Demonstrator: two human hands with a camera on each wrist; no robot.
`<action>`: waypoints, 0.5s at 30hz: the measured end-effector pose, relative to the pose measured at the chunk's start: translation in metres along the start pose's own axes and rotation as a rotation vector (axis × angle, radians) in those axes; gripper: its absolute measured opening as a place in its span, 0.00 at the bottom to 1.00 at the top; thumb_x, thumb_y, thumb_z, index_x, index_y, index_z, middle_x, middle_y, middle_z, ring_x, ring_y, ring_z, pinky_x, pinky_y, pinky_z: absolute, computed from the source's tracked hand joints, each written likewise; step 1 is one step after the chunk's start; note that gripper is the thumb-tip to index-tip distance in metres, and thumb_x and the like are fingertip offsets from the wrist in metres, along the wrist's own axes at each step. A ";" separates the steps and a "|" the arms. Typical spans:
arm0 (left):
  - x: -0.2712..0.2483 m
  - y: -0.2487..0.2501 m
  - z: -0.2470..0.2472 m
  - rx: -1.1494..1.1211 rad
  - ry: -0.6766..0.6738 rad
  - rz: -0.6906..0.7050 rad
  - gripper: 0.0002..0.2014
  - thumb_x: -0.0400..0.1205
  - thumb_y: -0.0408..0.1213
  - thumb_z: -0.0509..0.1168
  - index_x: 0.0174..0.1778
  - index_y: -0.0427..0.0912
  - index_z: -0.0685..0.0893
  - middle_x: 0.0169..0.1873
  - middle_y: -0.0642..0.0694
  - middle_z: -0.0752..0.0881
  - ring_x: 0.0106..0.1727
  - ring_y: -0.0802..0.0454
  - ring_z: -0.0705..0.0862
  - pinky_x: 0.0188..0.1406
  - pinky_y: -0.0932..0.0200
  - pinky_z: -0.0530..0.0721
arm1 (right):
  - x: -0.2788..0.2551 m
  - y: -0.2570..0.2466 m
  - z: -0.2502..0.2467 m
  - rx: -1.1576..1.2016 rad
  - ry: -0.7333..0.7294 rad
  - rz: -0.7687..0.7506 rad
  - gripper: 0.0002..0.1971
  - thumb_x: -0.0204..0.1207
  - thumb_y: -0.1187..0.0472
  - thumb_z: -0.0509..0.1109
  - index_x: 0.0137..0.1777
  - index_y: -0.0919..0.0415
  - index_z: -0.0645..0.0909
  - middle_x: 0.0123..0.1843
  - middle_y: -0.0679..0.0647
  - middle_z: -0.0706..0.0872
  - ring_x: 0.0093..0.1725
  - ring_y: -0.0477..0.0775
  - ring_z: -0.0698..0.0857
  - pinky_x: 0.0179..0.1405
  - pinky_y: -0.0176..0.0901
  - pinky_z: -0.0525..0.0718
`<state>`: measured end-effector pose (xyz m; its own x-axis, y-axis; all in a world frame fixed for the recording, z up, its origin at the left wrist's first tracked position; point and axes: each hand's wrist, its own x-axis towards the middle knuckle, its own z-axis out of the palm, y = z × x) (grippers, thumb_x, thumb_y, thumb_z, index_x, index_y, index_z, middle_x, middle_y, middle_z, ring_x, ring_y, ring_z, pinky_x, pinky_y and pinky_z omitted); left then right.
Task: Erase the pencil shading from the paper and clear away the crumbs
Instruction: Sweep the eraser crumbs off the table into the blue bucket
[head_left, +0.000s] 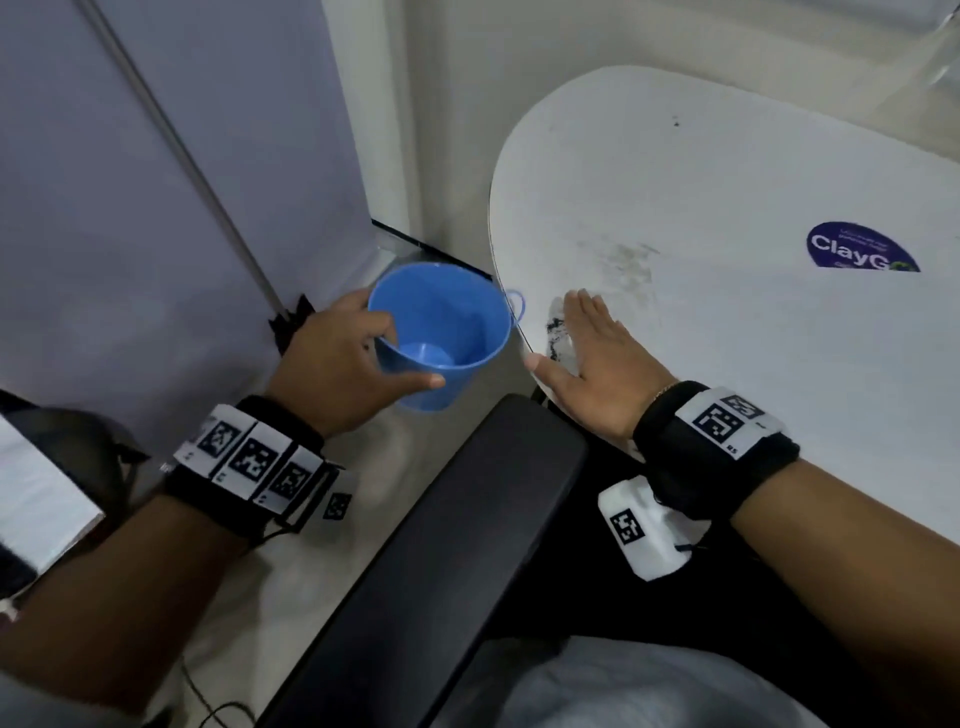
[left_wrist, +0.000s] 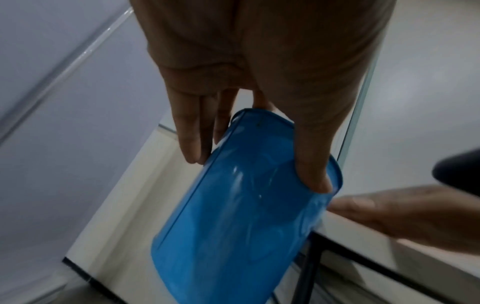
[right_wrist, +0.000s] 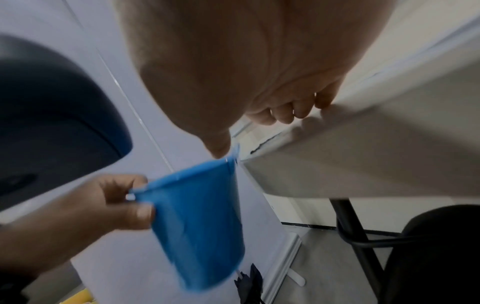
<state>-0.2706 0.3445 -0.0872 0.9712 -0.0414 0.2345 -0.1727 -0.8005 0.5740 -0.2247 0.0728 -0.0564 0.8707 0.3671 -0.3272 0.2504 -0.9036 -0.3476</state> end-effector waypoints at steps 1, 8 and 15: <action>-0.004 -0.004 0.002 -0.002 -0.038 0.007 0.26 0.59 0.68 0.78 0.29 0.51 0.78 0.44 0.53 0.80 0.42 0.52 0.79 0.38 0.57 0.74 | 0.000 0.000 0.001 0.011 -0.001 0.006 0.41 0.86 0.38 0.49 0.87 0.61 0.37 0.89 0.55 0.38 0.87 0.51 0.37 0.86 0.46 0.40; -0.017 -0.015 0.008 0.051 -0.214 -0.001 0.23 0.56 0.72 0.68 0.27 0.55 0.79 0.48 0.52 0.83 0.42 0.52 0.80 0.37 0.55 0.79 | -0.001 -0.003 0.003 0.061 0.010 -0.021 0.38 0.87 0.40 0.45 0.87 0.62 0.38 0.89 0.56 0.40 0.87 0.51 0.38 0.84 0.45 0.39; -0.019 -0.008 0.041 -0.081 -0.289 0.074 0.16 0.66 0.59 0.77 0.28 0.64 0.74 0.46 0.66 0.77 0.40 0.61 0.80 0.39 0.49 0.87 | 0.003 -0.010 0.013 0.016 -0.019 -0.091 0.39 0.86 0.38 0.43 0.87 0.62 0.36 0.89 0.57 0.38 0.87 0.50 0.35 0.85 0.45 0.37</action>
<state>-0.2809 0.3270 -0.1286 0.9598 -0.2759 0.0520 -0.2464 -0.7393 0.6267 -0.2299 0.0861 -0.0650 0.8365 0.4520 -0.3097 0.3214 -0.8625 -0.3909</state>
